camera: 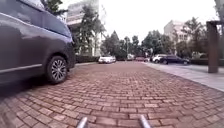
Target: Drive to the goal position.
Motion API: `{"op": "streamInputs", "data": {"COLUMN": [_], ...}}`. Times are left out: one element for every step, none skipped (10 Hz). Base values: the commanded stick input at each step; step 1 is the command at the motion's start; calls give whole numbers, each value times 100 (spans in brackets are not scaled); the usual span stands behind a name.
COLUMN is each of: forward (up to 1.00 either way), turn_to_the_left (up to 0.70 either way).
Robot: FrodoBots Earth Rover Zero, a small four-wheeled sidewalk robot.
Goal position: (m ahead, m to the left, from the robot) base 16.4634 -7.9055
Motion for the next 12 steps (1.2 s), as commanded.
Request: {"op": "streamInputs", "data": {"forward": [45, 45, 45, 45, 45, 45, 45, 45, 45, 45, 45, 45], "turn_to_the_left": [0, 0, 0, 0, 0, 0, 0, 0, 0, 0, 0, 0]}}
